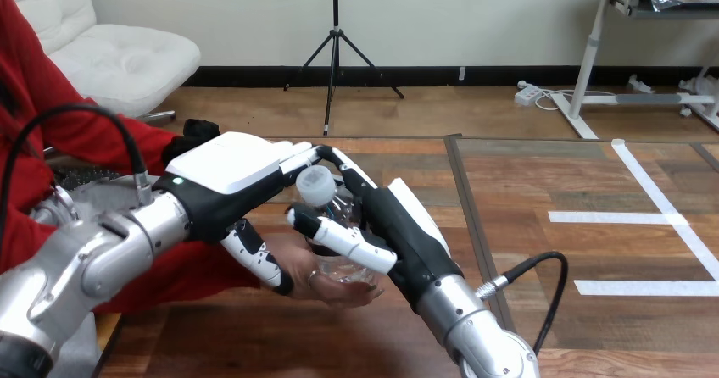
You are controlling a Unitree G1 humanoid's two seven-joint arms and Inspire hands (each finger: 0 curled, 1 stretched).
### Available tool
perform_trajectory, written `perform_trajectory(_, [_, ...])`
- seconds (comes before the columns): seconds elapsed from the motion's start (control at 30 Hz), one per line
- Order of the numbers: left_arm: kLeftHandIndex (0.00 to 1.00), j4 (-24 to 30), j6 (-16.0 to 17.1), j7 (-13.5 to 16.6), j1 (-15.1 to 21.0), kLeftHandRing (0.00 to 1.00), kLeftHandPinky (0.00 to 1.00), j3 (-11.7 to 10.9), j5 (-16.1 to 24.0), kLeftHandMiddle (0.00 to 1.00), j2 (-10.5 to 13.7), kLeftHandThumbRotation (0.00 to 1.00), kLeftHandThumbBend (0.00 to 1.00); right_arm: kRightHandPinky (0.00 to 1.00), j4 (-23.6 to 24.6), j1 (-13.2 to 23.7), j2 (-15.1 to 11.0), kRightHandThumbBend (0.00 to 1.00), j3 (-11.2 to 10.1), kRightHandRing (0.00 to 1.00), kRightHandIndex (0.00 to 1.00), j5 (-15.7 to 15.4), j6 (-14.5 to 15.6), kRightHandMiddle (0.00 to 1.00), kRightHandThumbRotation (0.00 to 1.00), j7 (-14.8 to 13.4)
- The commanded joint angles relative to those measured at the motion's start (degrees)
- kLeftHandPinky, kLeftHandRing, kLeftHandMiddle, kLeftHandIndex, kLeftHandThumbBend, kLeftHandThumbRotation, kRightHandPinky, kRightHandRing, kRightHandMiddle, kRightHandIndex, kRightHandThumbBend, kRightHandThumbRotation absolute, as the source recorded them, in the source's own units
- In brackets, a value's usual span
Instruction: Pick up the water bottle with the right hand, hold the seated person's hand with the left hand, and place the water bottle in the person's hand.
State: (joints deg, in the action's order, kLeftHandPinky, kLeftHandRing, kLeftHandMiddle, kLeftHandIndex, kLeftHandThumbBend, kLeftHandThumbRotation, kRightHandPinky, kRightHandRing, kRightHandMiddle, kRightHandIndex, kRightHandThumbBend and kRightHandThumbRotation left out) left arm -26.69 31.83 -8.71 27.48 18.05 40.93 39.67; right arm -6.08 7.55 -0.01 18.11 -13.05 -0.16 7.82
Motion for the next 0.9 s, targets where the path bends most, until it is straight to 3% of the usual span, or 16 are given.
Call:
perform_trajectory(0.0, [1.0, 2.93, -0.39, 3.62, -0.26, 0.99, 0.89, -2.66, -1.61, 1.0, -0.49, 0.38, 1.0, 0.85, 0.11, -0.15, -0.41, 1.0, 0.31, 0.91, 1.0, 0.53, -1.4, 0.94, 0.79, 0.75])
perform_trajectory(0.43, [1.0, 3.93, -0.54, 6.5, -2.71, 1.0, 0.91, -3.19, -2.21, 1.0, -1.19, 0.42, 1.0, 0.86, 1.09, -1.31, -2.44, 1.0, -1.94, 0.94, 1.0, 2.49, -2.83, 0.96, 0.8, 2.42])
perform_trajectory(0.87, [1.0, 4.28, -0.69, 9.5, -4.83, 1.0, 0.93, -3.01, -2.41, 1.0, -1.92, 0.48, 1.0, 0.87, 0.52, -1.93, -4.76, 1.0, -5.51, 0.93, 1.0, 4.47, -6.51, 0.95, 0.79, 2.04])
